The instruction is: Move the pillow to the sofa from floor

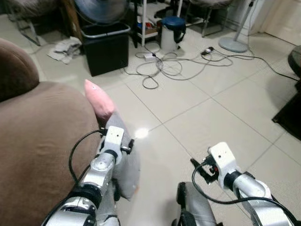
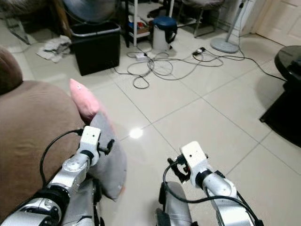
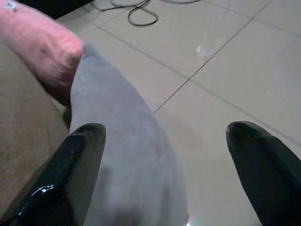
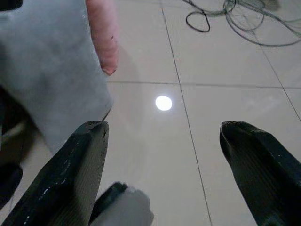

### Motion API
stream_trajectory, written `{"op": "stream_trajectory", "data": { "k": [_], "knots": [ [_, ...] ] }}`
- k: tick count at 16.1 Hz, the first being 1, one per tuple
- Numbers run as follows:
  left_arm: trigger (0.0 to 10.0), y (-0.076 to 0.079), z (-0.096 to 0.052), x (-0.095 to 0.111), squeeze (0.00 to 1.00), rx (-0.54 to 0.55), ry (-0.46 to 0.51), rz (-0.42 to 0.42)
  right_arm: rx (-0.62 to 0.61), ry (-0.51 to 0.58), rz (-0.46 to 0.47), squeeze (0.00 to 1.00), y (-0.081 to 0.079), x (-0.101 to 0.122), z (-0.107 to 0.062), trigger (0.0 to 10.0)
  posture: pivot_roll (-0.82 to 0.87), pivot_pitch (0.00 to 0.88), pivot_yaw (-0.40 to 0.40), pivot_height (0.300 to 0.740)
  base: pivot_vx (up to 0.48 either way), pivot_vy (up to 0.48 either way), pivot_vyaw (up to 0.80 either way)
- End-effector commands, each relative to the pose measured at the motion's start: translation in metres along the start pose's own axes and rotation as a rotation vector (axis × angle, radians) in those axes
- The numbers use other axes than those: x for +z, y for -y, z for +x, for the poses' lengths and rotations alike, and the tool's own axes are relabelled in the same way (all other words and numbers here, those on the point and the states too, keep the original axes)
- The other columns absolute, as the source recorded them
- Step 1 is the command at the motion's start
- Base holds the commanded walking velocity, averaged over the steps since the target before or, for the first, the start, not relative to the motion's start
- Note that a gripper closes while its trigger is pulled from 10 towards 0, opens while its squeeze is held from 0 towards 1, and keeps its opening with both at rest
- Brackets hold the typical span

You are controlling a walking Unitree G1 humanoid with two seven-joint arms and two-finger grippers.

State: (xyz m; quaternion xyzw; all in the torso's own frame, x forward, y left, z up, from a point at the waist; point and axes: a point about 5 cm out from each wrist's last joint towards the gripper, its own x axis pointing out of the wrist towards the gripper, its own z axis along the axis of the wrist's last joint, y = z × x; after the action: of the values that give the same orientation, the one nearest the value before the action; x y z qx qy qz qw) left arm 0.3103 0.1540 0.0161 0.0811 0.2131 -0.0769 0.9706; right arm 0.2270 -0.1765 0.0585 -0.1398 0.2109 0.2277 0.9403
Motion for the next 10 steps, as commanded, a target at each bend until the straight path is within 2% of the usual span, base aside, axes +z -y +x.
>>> {"op": "stream_trajectory", "data": {
  "k": [1,5,7,10],
  "knots": [
    [10.0,-0.007,0.001,-0.001,1.0,0.059,-0.008,0.009,0.02,-0.005,-0.035,0.0,0.0,0.004,-0.009,10.0,-0.18,0.094,-0.082,0.579,0.0,0.0,0.0],
    [10.0,-0.022,-0.002,-0.009,1.0,0.155,-0.043,-0.004,0.09,-0.012,-0.054,0.0,-0.007,0.01,-0.03,10.0,-0.25,0.131,-0.113,0.579,0.0,0.0,0.0],
    [10.0,-0.034,-0.005,-0.013,1.0,0.228,-0.06,-0.048,0.167,-0.004,-0.08,0.0,-0.01,0.019,-0.041,10.0,-0.31,0.164,-0.139,0.579,0.0,0.0,0.0],
    [10.0,-0.044,-0.006,-0.012,1.0,0.286,-0.06,-0.063,0.215,-0.017,-0.125,0.0,-0.007,0.028,-0.056,10.0,-0.36,0.177,-0.163,0.579,0.0,0.0,0.0]
  ]
}}
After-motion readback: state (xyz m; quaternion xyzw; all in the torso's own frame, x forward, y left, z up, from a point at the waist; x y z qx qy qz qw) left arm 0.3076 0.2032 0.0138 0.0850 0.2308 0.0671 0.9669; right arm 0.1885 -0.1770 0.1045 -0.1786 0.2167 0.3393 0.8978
